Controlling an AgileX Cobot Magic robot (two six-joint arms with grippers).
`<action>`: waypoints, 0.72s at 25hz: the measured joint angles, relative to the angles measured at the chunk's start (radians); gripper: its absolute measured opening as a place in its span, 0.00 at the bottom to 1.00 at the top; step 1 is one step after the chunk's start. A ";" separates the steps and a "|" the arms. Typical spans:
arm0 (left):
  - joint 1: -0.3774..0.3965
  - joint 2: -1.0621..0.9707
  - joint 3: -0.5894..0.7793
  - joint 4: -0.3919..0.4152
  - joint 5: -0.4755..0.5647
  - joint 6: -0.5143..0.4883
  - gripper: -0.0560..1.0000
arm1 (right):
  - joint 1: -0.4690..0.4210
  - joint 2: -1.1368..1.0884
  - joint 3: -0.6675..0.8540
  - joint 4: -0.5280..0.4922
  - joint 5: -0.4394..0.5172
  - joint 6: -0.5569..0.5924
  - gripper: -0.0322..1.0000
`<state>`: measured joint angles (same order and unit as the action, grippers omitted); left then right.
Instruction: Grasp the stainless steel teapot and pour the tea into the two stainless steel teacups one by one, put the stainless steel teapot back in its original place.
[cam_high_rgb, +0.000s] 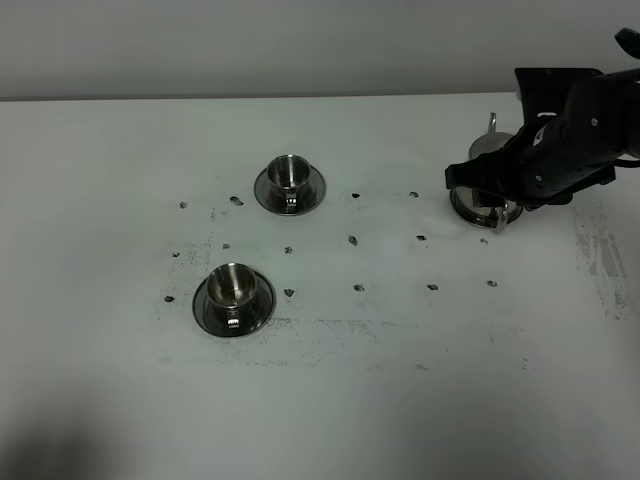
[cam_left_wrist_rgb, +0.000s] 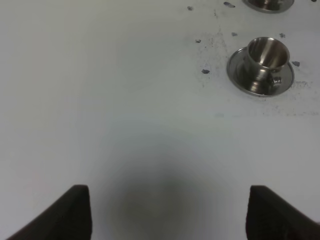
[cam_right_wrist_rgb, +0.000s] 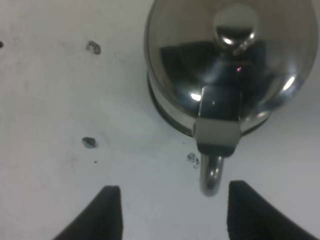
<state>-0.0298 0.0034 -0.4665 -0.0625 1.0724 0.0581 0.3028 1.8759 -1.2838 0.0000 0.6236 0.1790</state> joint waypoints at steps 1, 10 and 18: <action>0.000 0.000 0.000 0.000 -0.001 0.000 0.65 | 0.000 0.014 -0.026 -0.011 0.034 0.001 0.47; 0.000 0.000 0.000 0.000 -0.001 0.000 0.65 | -0.011 0.084 -0.204 -0.064 0.225 0.004 0.47; 0.000 0.000 0.000 0.000 -0.001 0.000 0.65 | -0.020 0.096 -0.214 -0.063 0.183 0.008 0.47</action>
<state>-0.0298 0.0034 -0.4665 -0.0625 1.0714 0.0581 0.2832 1.9720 -1.4974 -0.0631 0.8065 0.1865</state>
